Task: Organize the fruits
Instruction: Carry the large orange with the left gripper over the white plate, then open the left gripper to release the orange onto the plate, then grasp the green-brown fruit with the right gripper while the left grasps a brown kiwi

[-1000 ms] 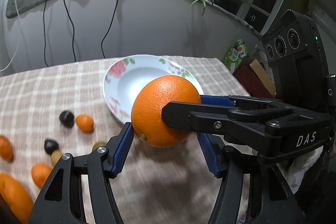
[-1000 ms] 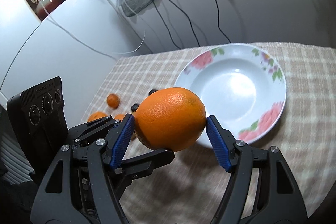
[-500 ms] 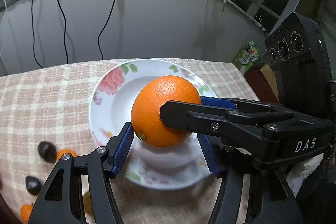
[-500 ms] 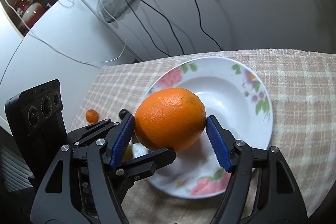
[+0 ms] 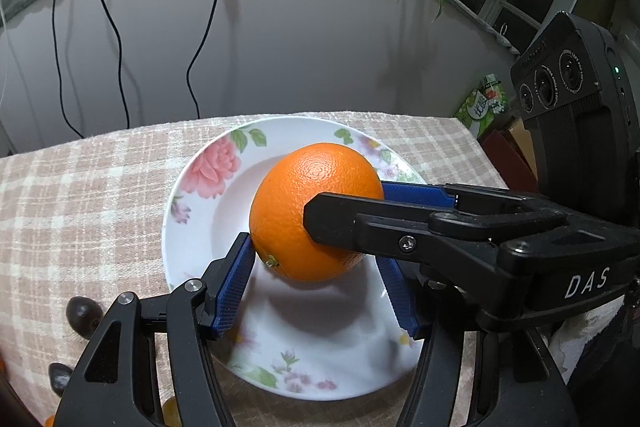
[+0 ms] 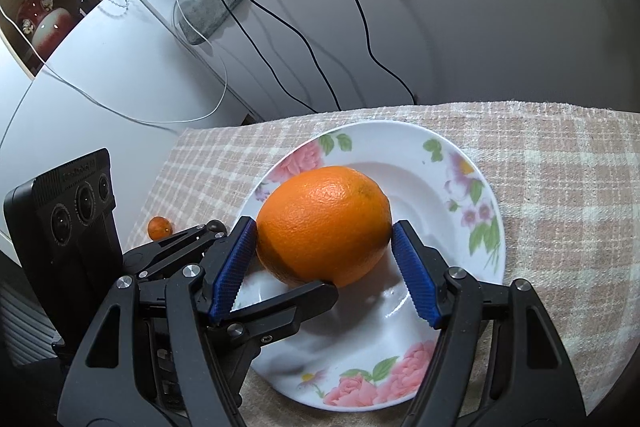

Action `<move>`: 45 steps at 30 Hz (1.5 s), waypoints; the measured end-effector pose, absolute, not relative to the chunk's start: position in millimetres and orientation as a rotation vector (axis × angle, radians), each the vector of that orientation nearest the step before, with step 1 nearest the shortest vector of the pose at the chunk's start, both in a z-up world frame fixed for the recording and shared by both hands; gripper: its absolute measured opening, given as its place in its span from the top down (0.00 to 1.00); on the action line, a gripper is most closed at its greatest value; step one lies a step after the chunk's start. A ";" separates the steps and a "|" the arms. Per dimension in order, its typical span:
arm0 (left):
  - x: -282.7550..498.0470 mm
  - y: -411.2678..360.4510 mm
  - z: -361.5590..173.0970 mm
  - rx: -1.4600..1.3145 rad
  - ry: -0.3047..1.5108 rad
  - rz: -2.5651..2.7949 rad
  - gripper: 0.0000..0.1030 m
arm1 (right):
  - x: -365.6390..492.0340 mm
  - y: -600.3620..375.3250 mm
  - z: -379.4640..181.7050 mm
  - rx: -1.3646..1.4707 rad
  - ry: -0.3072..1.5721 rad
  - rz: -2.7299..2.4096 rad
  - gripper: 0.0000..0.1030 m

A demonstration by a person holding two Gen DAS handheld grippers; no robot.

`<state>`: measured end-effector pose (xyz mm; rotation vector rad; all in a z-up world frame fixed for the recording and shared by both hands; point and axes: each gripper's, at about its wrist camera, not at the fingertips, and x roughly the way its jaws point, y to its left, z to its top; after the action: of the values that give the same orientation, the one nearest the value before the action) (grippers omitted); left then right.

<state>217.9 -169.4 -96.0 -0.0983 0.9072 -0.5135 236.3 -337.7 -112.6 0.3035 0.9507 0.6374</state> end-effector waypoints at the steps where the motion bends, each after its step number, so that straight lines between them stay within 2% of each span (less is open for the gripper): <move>1: 217.7 -170.0 -96.0 -0.095 0.906 -0.513 0.39 | 235.9 -337.6 -112.5 0.302 0.948 0.635 0.29; 14: 203.9 -165.4 -88.2 -0.062 0.889 -0.476 0.39 | 216.9 -349.1 -100.2 0.287 0.904 0.576 0.29; 17: 197.6 -159.9 -83.9 -0.063 0.877 -0.471 0.39 | 207.8 -350.4 -94.6 0.281 0.877 0.559 0.21; 19: 192.7 -155.5 -80.8 -0.065 0.864 -0.465 0.39 | 201.8 -349.5 -90.3 0.267 0.860 0.549 0.21; 31: 150.3 -120.5 -63.0 -0.082 0.773 -0.439 0.39 | 157.9 -339.9 -71.2 0.227 0.797 0.527 0.20; 45: 104.5 -60.9 -72.7 -0.084 0.776 -0.301 0.39 | 119.3 -307.1 -70.5 0.150 0.746 0.538 0.20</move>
<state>104.5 -60.9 -72.7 -0.0836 0.7756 -0.3008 119.3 -307.1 -70.5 0.1504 0.7461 0.5384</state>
